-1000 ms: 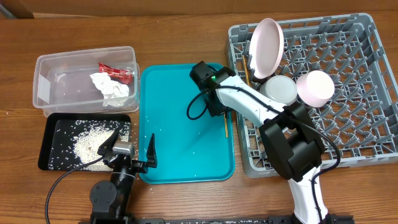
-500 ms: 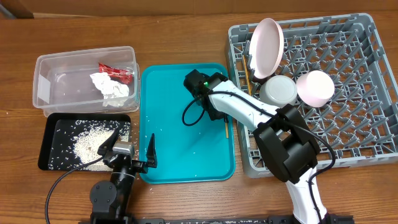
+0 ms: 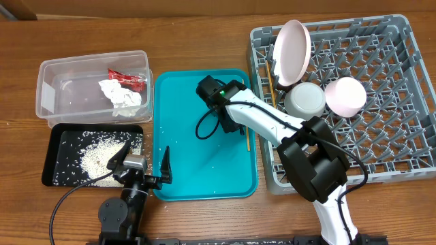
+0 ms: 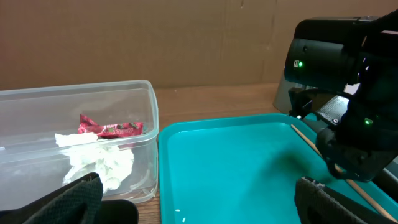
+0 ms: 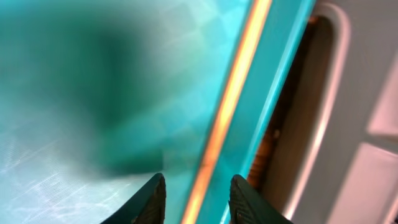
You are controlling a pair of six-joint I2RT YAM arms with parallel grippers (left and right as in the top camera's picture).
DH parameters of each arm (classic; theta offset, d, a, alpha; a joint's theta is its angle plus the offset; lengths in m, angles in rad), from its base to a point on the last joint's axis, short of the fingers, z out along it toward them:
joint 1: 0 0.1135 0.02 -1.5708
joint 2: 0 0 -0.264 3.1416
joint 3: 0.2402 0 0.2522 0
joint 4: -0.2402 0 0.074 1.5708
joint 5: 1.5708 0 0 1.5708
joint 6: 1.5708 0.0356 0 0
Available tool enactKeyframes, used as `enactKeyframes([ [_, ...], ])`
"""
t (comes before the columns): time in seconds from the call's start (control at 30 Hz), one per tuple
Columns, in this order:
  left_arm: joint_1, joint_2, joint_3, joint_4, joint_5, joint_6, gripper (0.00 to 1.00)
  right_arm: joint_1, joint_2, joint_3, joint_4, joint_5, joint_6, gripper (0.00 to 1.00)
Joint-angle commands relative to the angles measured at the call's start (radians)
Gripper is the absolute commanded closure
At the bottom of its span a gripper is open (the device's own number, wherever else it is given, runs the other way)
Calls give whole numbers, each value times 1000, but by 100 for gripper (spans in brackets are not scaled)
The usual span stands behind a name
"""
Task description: Sort waste into correct bins and load items into the dishwasher
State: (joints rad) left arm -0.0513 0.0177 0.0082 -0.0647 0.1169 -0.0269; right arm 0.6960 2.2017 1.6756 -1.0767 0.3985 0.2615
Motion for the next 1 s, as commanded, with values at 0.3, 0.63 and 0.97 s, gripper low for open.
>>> enactKeyframes([
  [0.3, 6, -6, -3, -2, 6, -14, 0, -37, -47, -103, 139, -51, 4, 63],
  [0.63, 6, -6, -3, -2, 6, -14, 0, -68, -47, -130, 129, -253, -77, 75],
  [0.97, 6, -6, -3, -2, 6, -14, 0, -38, -47, -115, 128, -388, -95, 93],
])
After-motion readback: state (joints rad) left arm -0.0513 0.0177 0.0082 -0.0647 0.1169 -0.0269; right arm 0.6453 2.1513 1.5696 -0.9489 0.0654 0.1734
